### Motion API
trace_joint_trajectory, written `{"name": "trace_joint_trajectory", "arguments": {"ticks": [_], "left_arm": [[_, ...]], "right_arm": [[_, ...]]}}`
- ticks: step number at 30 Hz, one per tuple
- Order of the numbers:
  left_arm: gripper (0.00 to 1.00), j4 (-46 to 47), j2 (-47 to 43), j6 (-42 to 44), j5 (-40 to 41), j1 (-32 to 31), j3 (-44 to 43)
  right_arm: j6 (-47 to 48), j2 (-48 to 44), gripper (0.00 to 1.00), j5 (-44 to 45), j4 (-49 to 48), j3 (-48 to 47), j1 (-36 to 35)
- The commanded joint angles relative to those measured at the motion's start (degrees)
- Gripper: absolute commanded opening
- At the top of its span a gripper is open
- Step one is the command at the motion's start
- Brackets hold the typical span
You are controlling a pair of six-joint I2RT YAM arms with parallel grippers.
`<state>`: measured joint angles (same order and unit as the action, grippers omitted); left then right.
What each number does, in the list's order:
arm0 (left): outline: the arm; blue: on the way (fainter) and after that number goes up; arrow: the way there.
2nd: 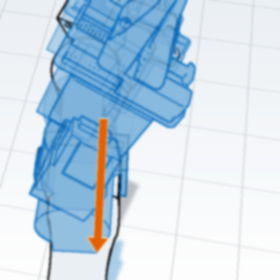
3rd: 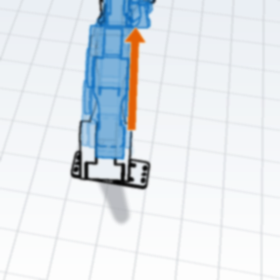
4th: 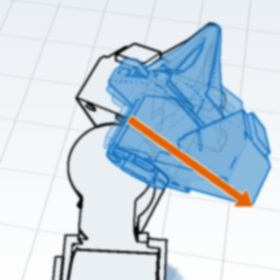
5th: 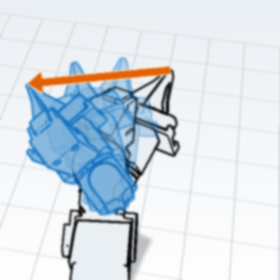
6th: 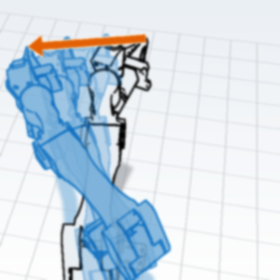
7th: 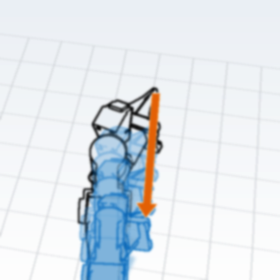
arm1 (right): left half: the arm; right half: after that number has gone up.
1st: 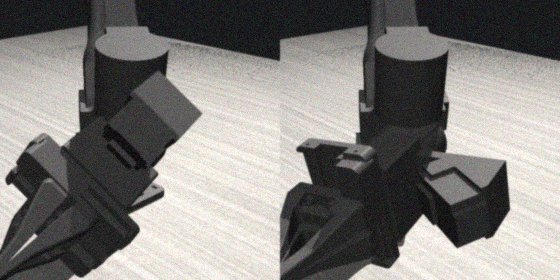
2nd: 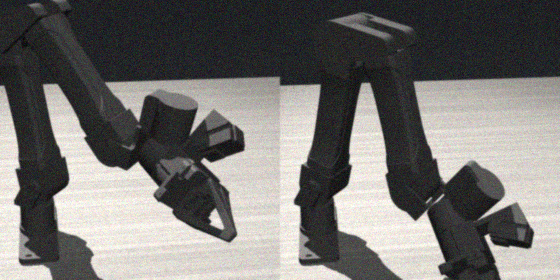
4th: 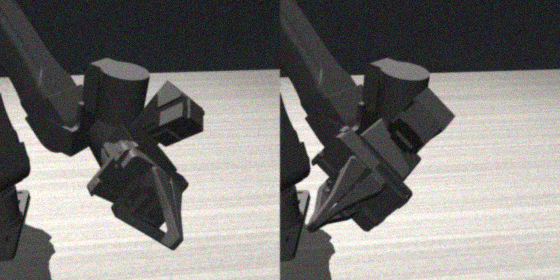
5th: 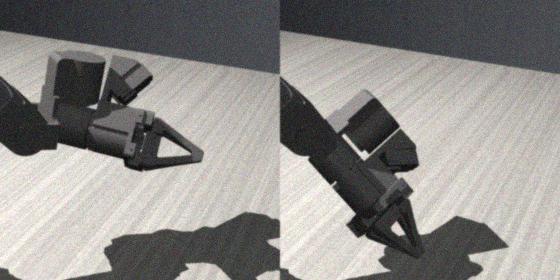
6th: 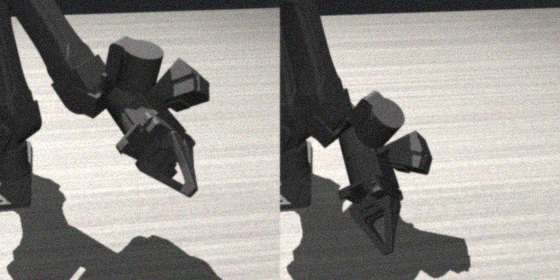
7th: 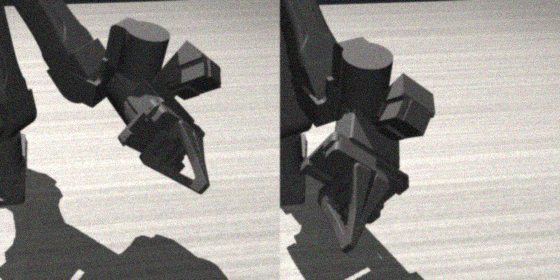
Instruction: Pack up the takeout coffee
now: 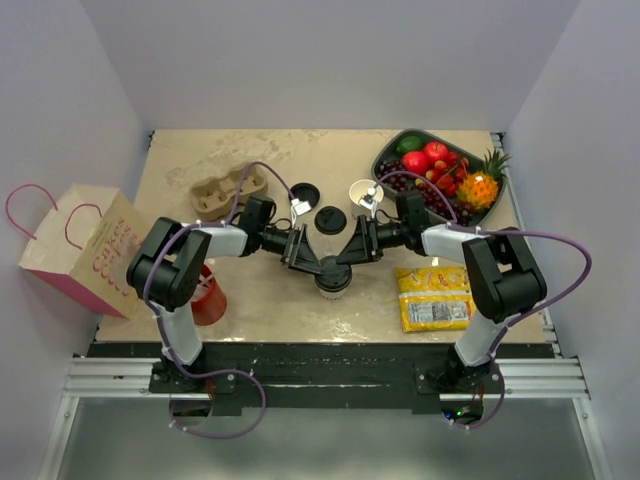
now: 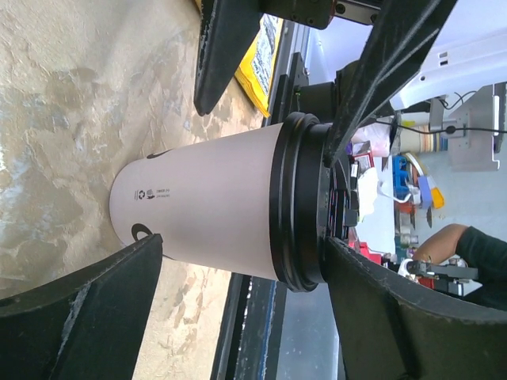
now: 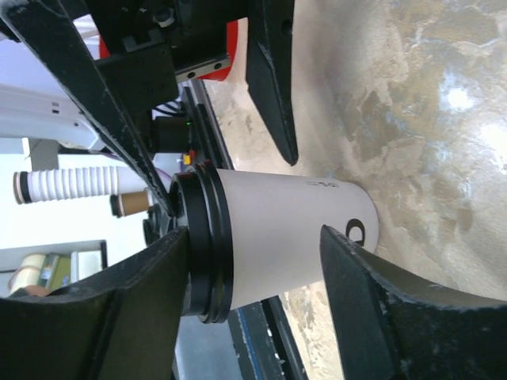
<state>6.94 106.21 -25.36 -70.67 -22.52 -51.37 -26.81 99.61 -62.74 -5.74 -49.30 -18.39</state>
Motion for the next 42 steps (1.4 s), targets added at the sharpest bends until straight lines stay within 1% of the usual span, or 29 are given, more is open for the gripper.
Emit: {"name": "trace_joint_trajectory", "arguments": {"ticks": [1,6,11,16,18,20,21,22,23,24,26,27,29,30,32,35,36,37,39,42], "left_arm": [[0.85,-1.5,1.4,4.5,0.7,0.3,0.1],[0.84,0.7,3.1,4.5,2.7,0.2,1.4],[0.83,4.7,3.6,2.7,4.0,0.2,3.9],[0.82,5.7,3.8,2.2,4.2,0.2,4.4],[0.82,5.9,3.9,2.1,4.2,0.2,4.2],[0.82,6.3,3.7,1.9,4.1,0.2,3.7],[0.82,6.4,3.7,1.7,4.0,0.2,3.6],[0.82,6.4,3.7,1.7,3.8,0.2,3.5],[0.82,6.6,3.7,1.5,3.7,0.2,3.3],[0.82,6.7,3.7,1.4,3.4,0.2,3.2],[0.82,6.6,3.6,1.3,3.4,0.2,3.0],[0.82,6.5,3.6,1.4,3.2,0.3,2.9],[0.82,6.5,3.5,1.4,3.2,0.3,2.9],[0.82,6.6,3.4,1.1,3.2,0.3,2.9],[0.82,6.8,3.4,0.8,3.3,0.3,2.8],[0.82,6.8,3.8,0.6,3.3,0.3,2.1],[0.82,6.8,4.2,0.5,3.3,0.3,1.9],[0.82,6.8,4.4,0.4,3.2,0.3,1.6],[0.82,6.7,4.8,0.3,3.2,0.4,0.9],[0.82,6.6,5.1,0.1,3.1,0.4,0.2]], "right_arm": [[1.2,1.9,0.65,2.4,-0.2,-1.2,0.1],[1.1,2.9,0.6,4.3,0.7,0.2,0.2],[0.0,4.6,0.59,5.4,1.5,0.4,0.2],[-0.6,7.2,0.58,5.4,2.1,-0.4,0.2],[-0.4,7.3,0.59,4.1,2.3,-1.1,0.2],[0.3,4.9,0.64,2.5,1.1,-1.4,0.4],[-0.7,3.1,0.71,0.6,-3.4,-0.3,0.5],[-4.1,1.5,0.73,-0.2,-6.5,0.8,0.8],[-5.9,-1.8,0.78,-0.8,-9.4,1.9,0.9],[-7.3,-3.0,0.8,-2.1,-13.3,3.8,1.0],[-8.2,-5.4,0.83,-3.3,-13.5,4.9,1.0],[-7.7,-5.8,0.83,-4.0,-11.8,5.5,1.0],[-2.0,-6.7,0.83,-4.8,-6.3,5.2,1.1],[-0.1,-7.0,0.83,-5.2,-2.0,4.7,1.1],[4.0,-6.8,0.83,-6.3,1.2,3.9,1.0],[9.4,-5.2,0.83,-7.1,6.3,2.5,1.0],[11.8,-4.5,0.83,-7.1,11.6,1.4,1.1],[15.7,-2.7,0.82,-7.2,13.7,0.9,1.0],[17.8,-1.2,0.81,-7.1,16.8,0.1,1.0],[17.8,1.7,0.78,-6.9,16.1,-0.4,1.1]]}}
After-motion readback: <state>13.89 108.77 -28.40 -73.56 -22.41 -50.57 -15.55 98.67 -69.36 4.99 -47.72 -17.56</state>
